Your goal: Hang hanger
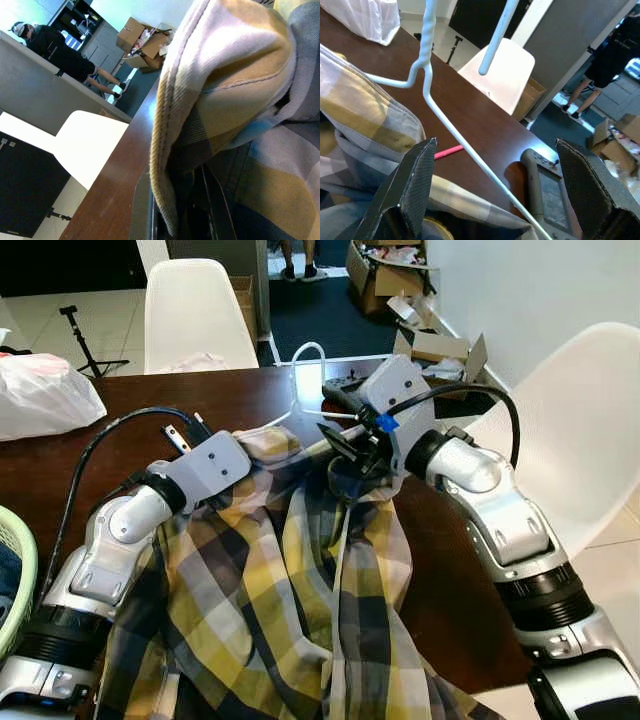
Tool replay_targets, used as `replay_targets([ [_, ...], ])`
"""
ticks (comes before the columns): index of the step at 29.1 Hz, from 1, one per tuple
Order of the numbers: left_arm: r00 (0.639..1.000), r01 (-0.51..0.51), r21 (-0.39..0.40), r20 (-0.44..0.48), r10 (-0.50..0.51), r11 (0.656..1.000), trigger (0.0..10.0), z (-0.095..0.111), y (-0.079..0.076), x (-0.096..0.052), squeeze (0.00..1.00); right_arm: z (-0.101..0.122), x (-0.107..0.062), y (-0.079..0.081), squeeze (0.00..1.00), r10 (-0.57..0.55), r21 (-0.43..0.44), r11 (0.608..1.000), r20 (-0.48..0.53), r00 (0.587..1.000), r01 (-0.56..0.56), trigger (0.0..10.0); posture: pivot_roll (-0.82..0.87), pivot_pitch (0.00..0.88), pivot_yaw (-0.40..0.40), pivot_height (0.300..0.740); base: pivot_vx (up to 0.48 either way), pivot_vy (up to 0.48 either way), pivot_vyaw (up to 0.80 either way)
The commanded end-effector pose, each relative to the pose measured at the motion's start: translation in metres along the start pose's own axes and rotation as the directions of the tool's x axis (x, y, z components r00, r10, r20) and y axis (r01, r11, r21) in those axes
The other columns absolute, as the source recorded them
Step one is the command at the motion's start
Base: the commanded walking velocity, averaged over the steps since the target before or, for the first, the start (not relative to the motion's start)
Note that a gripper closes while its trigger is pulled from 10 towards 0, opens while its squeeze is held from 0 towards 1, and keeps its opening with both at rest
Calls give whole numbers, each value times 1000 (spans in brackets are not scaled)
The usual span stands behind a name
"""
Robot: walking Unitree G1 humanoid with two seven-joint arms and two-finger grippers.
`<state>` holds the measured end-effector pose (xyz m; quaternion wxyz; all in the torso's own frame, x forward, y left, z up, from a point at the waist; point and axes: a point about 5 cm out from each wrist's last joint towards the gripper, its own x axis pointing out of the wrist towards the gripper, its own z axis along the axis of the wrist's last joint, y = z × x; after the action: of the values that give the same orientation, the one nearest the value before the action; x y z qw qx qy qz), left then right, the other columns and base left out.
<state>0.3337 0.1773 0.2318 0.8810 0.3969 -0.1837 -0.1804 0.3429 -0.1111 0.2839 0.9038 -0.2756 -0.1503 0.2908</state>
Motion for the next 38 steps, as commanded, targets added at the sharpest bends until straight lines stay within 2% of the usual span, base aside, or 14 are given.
replay_targets([
  [1, 999, -3, 24, 39, 2, 1000, 10000, 7, 5, -1, 0, -3, 1, 3, 0, 23, -48, 999, -17, 1000, -24, 10000, -8, 176, 3, 740, 0, 0, 0],
  [5, 999, -6, 33, 45, 4, 999, 10000, 8, 7, -1, 0, -6, 2, 11, 0, 50, -84, 995, -31, 998, -53, 10000, -5, 178, 2, 740, 0, 0, 0],
  [15, 998, 2, 35, 61, -4, 999, 10000, 13, 5, 0, 0, -6, 13, 26, 0, 7, -111, 994, -32, 999, -11, 10000, -3, 180, 4, 740, 0, 0, 0],
  [16, 998, 3, 36, 62, -5, 999, 10000, 13, 5, 1, 0, -5, 15, 28, 0, -1, -118, 993, -33, 999, -3, 4275, -3, 179, 4, 740, 0, 0, 0],
  [18, 998, 4, 36, 62, -6, 999, 10000, 13, 5, 1, 0, -5, 16, 29, 0, -5, -122, 993, -33, 999, 1, 4275, -3, 179, 4, 740, 0, 0, 0],
  [19, 998, 5, 37, 63, -8, 999, 10000, 13, 4, 1, 0, -5, 17, 31, 0, -9, -133, 991, -34, 999, 5, 0, -1, 179, 5, 740, 0, 0, 0],
  [38, 997, 8, 24, 82, -10, 1000, 10000, 17, 4, 3, 0, -5, 20, 30, 0, -67, -178, 982, -33, 997, 60, 0, -5, 170, 3, 740, 0, 0, 0],
])
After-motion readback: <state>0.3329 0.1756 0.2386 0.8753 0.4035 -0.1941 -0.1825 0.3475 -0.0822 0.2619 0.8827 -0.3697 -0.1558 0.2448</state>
